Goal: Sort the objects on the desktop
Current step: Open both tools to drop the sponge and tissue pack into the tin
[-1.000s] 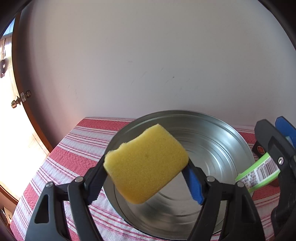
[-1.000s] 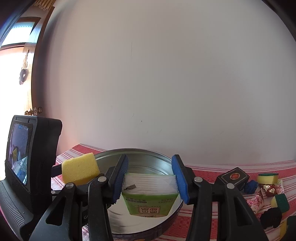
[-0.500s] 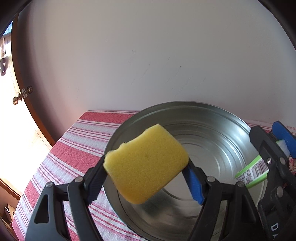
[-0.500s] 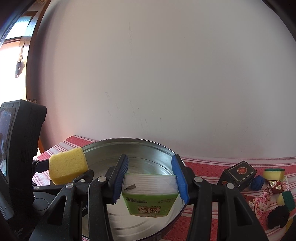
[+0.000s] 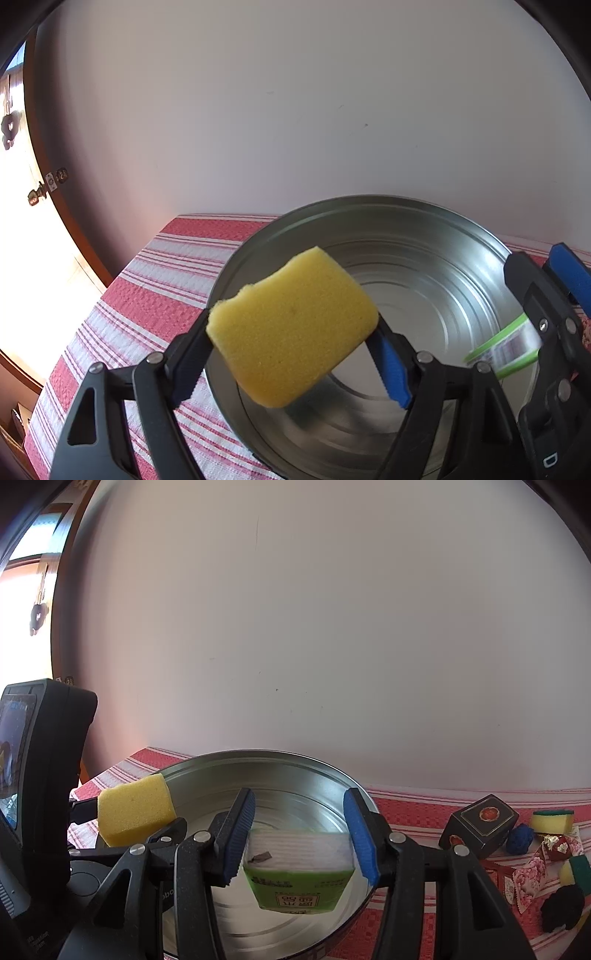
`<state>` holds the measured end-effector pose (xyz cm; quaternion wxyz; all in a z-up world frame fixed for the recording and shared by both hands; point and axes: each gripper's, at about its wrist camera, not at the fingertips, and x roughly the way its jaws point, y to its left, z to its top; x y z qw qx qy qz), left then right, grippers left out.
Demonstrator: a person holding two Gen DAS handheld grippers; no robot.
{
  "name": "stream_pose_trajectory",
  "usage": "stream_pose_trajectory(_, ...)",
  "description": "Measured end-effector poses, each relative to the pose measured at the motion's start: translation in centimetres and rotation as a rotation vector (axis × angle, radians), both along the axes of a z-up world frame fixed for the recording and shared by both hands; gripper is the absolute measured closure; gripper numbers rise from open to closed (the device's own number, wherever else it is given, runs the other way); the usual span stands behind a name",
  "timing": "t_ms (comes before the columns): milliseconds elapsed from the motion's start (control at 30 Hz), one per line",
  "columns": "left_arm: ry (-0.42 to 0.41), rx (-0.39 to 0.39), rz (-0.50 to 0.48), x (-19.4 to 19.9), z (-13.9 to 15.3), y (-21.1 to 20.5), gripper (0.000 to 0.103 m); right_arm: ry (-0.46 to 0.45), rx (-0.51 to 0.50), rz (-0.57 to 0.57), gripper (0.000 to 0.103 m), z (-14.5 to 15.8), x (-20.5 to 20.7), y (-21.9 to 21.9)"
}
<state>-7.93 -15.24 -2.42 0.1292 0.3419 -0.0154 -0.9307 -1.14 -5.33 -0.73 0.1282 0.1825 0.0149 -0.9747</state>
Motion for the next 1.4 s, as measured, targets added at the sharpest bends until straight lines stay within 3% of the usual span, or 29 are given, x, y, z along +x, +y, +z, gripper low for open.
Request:
stream_pose_trajectory(100, 0.015, 0.016, -0.006, 0.3, 0.1, 0.0, 0.002, 0.030, -0.027, -0.006, 0.037, 0.3, 0.7, 0.5)
stream_pose_trajectory(167, 0.039, 0.005, -0.014, 0.7, 0.4, 0.2, 0.001, 0.064, -0.040, -0.022, 0.025, 0.6, 1.3, 0.9)
stream_pose_trajectory(300, 0.067, -0.040, -0.012, 1.5, 0.6, 0.7, 0.001, 0.120, -0.024, -0.084, 0.016, 0.8, 2.7, 1.4)
stream_pose_trajectory(433, 0.104, -0.030, -0.015, 2.3, 0.8, 1.1, 0.001, 0.184, -0.038, -0.134, 0.006, 0.6, 3.8, 2.4)
stream_pose_trajectory(633, 0.192, 0.011, -0.011, 3.9, 1.5, 1.3, 0.001, 0.180, -0.023, -0.173, 0.005, 0.6, 4.8, 3.6)
stream_pose_trajectory(767, 0.246, 0.100, -0.024, 5.1, 1.8, 1.1, 0.001, 0.207, 0.044, -0.194, 0.005, 0.2, 5.8, 3.9)
stream_pose_trajectory(867, 0.262, 0.115, -0.017, 5.9, 1.7, 1.7, 0.001, 0.217, 0.090, -0.206, 0.005, 0.1, 6.8, 4.2)
stream_pose_trajectory(1100, 0.315, 0.003, -0.049, 6.9, 1.2, 4.6, 0.001, 0.222, -0.001, -0.228, 0.005, 0.3, 8.4, 6.8)
stream_pose_trajectory(1400, 0.348, 0.011, -0.142, 8.1, 1.1, 6.6, 0.001, 0.205, 0.055, -0.231, 0.005, 0.4, 9.7, 7.3)
